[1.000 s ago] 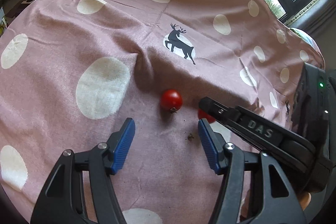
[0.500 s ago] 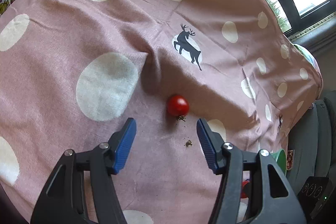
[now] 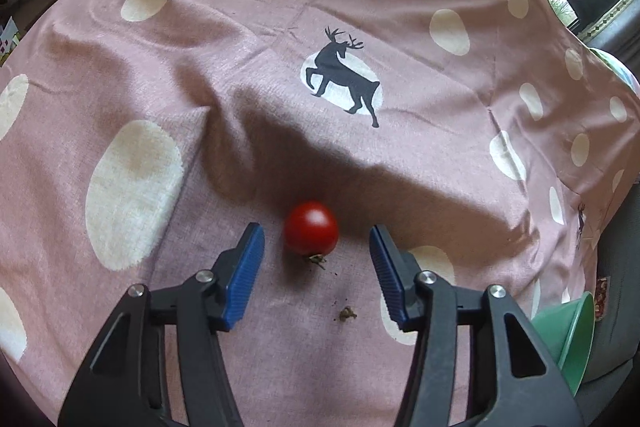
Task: Organize fruits
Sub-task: 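Grasp a remaining cherry tomato with the right tool while the left tool grasps the last one, then carry the tomato in the right tool to the bowl while the left tool carries its tomato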
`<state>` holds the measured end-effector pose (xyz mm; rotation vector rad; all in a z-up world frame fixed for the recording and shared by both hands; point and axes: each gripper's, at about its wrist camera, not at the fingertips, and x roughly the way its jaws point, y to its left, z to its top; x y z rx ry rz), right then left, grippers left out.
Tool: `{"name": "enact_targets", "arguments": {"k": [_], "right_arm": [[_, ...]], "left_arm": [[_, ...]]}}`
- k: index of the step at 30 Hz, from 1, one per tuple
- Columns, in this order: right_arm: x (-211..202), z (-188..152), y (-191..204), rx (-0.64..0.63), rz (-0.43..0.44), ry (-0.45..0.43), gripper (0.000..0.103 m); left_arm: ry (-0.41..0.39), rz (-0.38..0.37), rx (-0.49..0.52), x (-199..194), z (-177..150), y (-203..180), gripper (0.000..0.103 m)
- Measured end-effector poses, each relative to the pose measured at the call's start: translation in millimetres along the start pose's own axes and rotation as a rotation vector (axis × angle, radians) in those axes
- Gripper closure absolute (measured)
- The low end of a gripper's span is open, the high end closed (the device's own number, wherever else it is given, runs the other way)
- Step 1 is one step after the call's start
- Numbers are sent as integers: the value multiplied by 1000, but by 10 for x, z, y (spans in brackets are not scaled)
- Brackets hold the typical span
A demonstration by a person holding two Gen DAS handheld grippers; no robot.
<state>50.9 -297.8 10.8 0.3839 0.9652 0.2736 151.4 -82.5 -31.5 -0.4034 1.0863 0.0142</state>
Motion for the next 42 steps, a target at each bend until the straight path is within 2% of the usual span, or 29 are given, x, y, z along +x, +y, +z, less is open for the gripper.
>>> {"name": "enact_targets", "arguments": {"k": [1,3,6,13,24,30,36,42], "right_arm": [[-14,-7,3,-2,-1,-4,73],[-28,-5,3,-5,-8,-11,73],[-40,-4,-18,1,-11,-13,73],[-72,9,-39,19,-10,-19,73],[-390,82,-149,43,14,-92,73],[-766,146,-340,89,-10,-199,73],[-1231,178,-674,179,-43,-324,73],[-1349,198,-1061,268,-89,-302,73]], "left_arm": [[-9,6,4,3,0,-10,54],[-15,9,10,20,-8,-30,66],[-28,21,33,51,-29,-61,76],[-49,29,45,-24,-94,-111,77],[-187,-54,139,-809,-449,-443,77],[-240,-161,228,-1187,-732,-850,77],[-284,-205,334,-1424,-996,-1280,76],[-243,-226,435,-1338,-1265,-1684,76]]}}
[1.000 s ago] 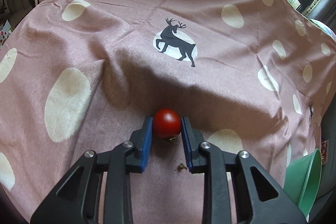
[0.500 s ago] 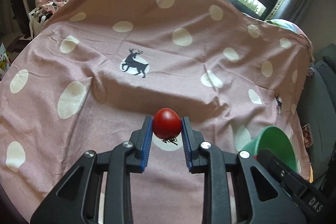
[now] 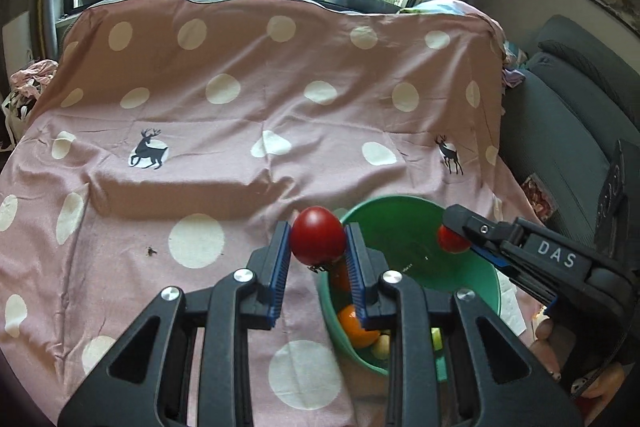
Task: Organize fruits
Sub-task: 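Carry the tomato in the right tool to the bowl while the left tool carries its tomato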
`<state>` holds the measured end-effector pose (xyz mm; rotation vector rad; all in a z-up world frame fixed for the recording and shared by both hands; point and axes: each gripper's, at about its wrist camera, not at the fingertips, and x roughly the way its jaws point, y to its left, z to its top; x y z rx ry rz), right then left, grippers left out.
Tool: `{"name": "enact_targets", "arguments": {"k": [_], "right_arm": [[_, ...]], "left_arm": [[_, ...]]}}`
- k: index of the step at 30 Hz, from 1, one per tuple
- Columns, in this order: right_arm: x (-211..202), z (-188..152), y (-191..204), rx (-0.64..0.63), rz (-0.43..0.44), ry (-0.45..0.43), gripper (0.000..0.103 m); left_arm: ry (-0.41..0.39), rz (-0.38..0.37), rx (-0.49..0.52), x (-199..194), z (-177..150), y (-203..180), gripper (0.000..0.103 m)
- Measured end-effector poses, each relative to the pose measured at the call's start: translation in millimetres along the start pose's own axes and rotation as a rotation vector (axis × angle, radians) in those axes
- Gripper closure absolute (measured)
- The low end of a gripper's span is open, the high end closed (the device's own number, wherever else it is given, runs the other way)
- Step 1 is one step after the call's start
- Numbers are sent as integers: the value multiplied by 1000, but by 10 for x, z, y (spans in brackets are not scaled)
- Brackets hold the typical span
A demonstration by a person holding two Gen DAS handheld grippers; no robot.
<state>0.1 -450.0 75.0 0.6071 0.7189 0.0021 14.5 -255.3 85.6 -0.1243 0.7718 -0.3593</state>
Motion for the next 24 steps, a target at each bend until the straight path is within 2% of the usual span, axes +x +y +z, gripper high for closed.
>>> {"name": "enact_targets", "arguments": {"k": [5,11,15,20,24], "right_arm": [[27,34,-246,37,-25,27,73],[145,40,-420,66,-70,69,73],[205,46,-508,79,-99,91,73],[259,31,-565,88,-81,123,73],[290,21,-572,75,-119,130,73]], "left_arm": [[51,-28,61,218,-129,-265,76],[148,-56,99,529,-307,-481,76],[183,-65,111,652,-374,-544,76],[212,-68,110,742,-415,-560,76],[229,-65,110,795,-446,-553,76]]}}
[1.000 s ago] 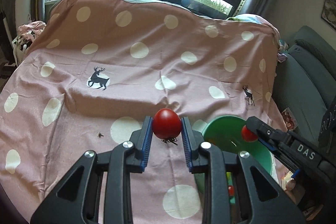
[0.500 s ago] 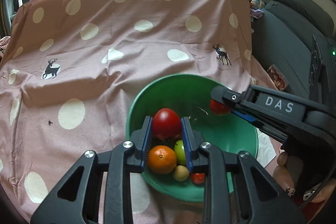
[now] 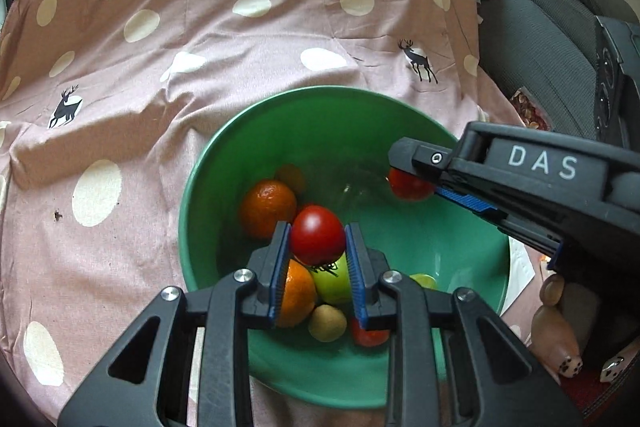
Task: Organize fruits
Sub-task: 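Carry the tomato in the right tool to the bowl while the left tool carries its tomato, then open the right tool in the bowl while the left tool releases its tomato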
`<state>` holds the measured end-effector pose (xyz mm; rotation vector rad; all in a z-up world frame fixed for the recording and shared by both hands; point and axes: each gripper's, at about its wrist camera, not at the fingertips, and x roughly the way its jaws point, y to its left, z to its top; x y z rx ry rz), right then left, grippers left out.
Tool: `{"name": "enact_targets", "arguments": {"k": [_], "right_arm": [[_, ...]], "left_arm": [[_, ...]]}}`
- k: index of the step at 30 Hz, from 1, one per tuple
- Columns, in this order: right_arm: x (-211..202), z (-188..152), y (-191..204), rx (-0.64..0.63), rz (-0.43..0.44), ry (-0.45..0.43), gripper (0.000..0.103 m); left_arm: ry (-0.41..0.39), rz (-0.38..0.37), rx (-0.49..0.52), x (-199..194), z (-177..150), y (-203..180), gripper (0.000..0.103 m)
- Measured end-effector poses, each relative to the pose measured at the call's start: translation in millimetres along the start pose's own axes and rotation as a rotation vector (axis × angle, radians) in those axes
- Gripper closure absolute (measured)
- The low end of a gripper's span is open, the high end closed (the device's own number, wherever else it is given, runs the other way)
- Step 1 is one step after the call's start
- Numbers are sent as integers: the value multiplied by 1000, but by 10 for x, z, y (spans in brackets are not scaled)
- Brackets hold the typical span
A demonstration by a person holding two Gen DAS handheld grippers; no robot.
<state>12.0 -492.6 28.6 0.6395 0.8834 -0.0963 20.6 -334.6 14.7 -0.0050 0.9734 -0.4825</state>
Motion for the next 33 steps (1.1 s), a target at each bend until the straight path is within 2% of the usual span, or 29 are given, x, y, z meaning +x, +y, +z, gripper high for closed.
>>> {"name": "enact_targets", "arguments": {"k": [6,23,25,27,29,33], "right_arm": [[60,22,-51,-6,-47,14,73],[109,13,4,-59,-81,35,73],[109,13,11,-63,-81,38,73],[101,14,14,-66,-83,37,73],[87,15,13,-69,-82,33,73],[67,22,1,-74,-73,32,73]], "left_arm": [[13,17,14,70,-24,-14,76],[16,33,5,88,-14,17,76],[23,31,8,85,-11,14,71],[30,28,7,75,-10,9,59],[29,-6,-3,63,-10,19,53],[35,-23,1,67,-7,-15,45]]}}
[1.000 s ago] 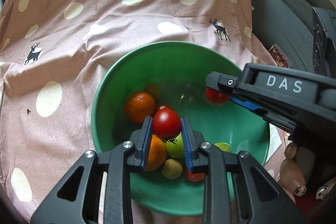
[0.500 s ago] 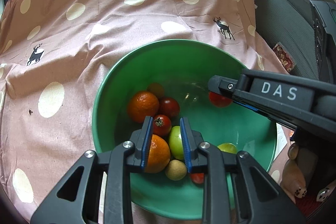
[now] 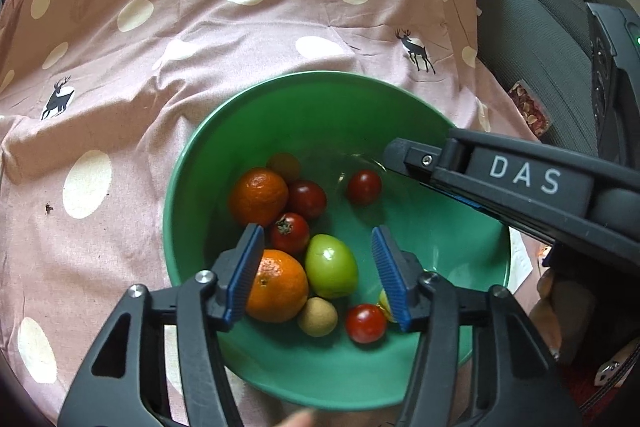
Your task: Organize fruits
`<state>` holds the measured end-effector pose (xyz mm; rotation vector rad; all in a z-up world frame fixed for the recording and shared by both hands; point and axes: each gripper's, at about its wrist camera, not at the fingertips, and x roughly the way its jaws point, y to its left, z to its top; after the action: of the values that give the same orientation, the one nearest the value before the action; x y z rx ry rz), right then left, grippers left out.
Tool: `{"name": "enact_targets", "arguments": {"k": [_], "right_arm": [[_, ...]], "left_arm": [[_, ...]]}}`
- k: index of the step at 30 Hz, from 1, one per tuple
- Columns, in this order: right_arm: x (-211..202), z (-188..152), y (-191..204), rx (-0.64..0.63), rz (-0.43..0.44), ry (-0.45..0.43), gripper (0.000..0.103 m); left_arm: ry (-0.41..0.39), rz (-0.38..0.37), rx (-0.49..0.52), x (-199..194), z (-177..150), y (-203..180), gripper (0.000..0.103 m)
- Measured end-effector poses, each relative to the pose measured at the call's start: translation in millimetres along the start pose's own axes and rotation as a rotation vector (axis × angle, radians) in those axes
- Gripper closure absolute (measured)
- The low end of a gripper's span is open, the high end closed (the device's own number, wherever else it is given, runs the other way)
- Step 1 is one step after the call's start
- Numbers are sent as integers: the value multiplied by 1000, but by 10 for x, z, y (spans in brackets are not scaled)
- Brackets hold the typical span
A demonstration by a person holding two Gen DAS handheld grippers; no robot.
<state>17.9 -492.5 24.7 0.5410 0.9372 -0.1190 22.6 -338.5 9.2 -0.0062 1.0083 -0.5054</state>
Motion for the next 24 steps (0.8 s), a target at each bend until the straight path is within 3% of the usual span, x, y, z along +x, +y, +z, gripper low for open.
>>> {"name": "enact_targets", "arguments": {"k": [2,5,8,15,22,24], "right_arm": [[-24,4,4,-7,-14,-11,72],[-80,10,-16,-11,-60,-38,57],[-114,25,-90,6,-80,-43,55],[-297,23,-81,-4,-8,-83,50],[-485,3,41,-42,65,-132,45],[-523,-7,70,-54,56,-145,37]], "left_arm": [[5,1,6,3,-1,-16,44],[2,-22,-12,-21,11,9,43],[-7,-42,-43,-92,38,51,43],[-103,-2,-3,-424,81,8,30],[-156,18,18,-671,75,-6,27],[-171,22,24,-710,68,-13,23]]}}
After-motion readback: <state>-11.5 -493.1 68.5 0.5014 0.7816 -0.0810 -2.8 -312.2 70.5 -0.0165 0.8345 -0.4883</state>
